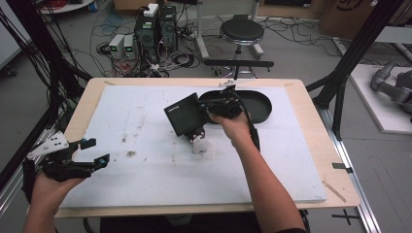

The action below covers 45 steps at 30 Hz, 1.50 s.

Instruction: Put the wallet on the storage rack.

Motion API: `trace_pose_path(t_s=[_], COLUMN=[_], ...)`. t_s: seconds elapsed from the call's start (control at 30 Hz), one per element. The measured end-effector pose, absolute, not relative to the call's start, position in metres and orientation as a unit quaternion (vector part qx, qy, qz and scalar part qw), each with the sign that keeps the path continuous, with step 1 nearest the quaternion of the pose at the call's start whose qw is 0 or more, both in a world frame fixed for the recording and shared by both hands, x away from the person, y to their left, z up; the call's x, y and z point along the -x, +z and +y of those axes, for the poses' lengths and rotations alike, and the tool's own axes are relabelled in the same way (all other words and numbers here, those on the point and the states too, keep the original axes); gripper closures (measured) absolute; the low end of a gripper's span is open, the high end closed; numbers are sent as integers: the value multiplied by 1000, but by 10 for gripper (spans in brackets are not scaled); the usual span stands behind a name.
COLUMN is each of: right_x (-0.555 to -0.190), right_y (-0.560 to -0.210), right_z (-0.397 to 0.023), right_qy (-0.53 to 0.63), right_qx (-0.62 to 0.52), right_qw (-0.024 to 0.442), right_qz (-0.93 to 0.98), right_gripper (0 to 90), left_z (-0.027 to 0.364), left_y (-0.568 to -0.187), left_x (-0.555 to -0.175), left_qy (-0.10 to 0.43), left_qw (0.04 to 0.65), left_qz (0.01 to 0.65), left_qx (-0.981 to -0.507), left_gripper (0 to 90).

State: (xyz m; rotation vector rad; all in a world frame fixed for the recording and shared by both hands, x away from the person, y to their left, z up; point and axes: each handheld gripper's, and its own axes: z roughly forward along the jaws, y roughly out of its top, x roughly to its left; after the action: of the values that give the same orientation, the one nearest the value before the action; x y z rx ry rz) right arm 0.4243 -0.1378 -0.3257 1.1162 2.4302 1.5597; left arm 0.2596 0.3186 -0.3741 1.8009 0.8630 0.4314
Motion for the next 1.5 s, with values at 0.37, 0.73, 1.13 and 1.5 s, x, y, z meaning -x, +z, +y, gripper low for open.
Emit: trace_pose_path(t_s=[0.37,0.73,1.13,1.5], right_x=[-450,-474,-492,-509], right_y=[-319,-322,-351,-380], right_z=[-189,-216,-226,-238], right_qy=[519,512,496,469], right_qx=[-418,-452,-483,-530], right_qw=[41,62,71,75], right_qz=[744,728,718,702], right_gripper=[859,859,858,858], left_z=[310,301,296,295], left_y=[-377,-376,-379,-381], left_x=[-268,-268,-270,-271], left_qy=[173,179,170,167], left_qw=[519,525,520,519], left_qz=[356,347,346,349], left_qx=[-758,-757,-762,-762], left_gripper=[170,170,169,169])
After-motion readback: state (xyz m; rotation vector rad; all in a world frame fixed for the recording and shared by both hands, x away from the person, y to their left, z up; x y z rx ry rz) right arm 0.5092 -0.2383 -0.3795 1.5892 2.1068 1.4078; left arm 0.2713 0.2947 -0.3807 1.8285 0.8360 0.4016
